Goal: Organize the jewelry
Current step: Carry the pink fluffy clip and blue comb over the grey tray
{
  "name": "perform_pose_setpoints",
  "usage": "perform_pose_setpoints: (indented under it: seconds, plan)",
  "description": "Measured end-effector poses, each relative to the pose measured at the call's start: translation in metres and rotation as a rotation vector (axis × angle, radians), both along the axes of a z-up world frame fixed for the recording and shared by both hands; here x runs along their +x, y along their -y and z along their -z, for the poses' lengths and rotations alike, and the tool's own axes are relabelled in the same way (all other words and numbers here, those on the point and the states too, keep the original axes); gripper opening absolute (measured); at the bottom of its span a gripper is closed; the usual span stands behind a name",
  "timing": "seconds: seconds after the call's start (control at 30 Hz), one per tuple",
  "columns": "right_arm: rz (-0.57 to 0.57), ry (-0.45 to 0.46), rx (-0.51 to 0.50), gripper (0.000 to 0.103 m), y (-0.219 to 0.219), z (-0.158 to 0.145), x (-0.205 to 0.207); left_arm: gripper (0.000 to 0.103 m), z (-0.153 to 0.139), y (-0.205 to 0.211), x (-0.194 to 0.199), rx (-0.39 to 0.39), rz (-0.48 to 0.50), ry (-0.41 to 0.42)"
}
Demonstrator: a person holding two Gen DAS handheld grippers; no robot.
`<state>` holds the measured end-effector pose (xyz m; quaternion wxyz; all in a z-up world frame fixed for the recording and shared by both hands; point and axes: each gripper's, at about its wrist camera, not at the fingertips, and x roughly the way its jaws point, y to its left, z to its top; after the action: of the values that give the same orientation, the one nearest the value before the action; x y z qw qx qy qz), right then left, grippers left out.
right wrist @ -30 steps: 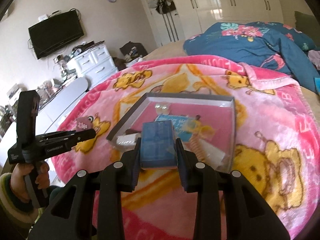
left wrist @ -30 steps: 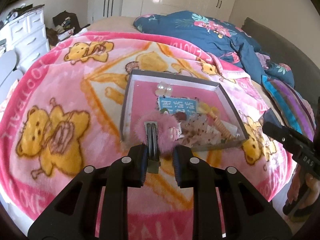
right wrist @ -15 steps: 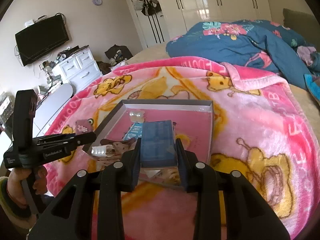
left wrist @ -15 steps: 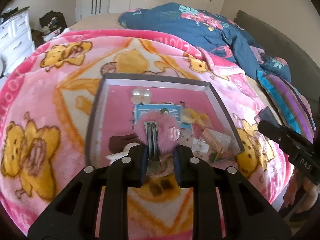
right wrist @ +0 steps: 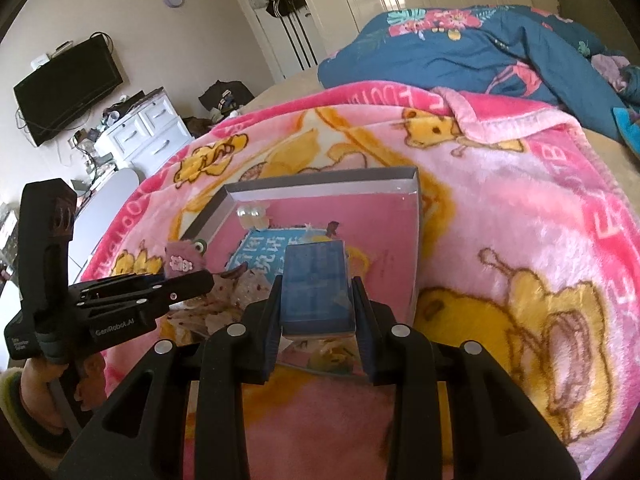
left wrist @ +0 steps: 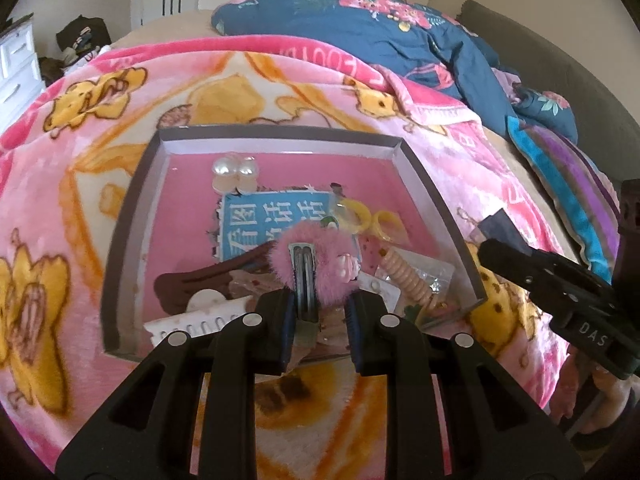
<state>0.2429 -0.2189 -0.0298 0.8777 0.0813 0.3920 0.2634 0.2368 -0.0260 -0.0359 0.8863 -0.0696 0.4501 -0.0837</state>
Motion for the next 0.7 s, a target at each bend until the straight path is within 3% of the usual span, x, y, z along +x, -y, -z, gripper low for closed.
perform_pose_setpoints:
  seconds: [0.4, 0.7]
  plan:
    - [0.029, 0.000, -0.067, 0.031, -0.003, 0.015, 0.018, 0.015, 0.020, 0.017, 0.011, 0.020, 0.059, -0.059]
    - [0.024, -0.054, -0.082, 0.032, -0.009, 0.031, 0.031, 0.015, 0.026, 0.018, 0.018, 0.018, 0.058, -0.076]
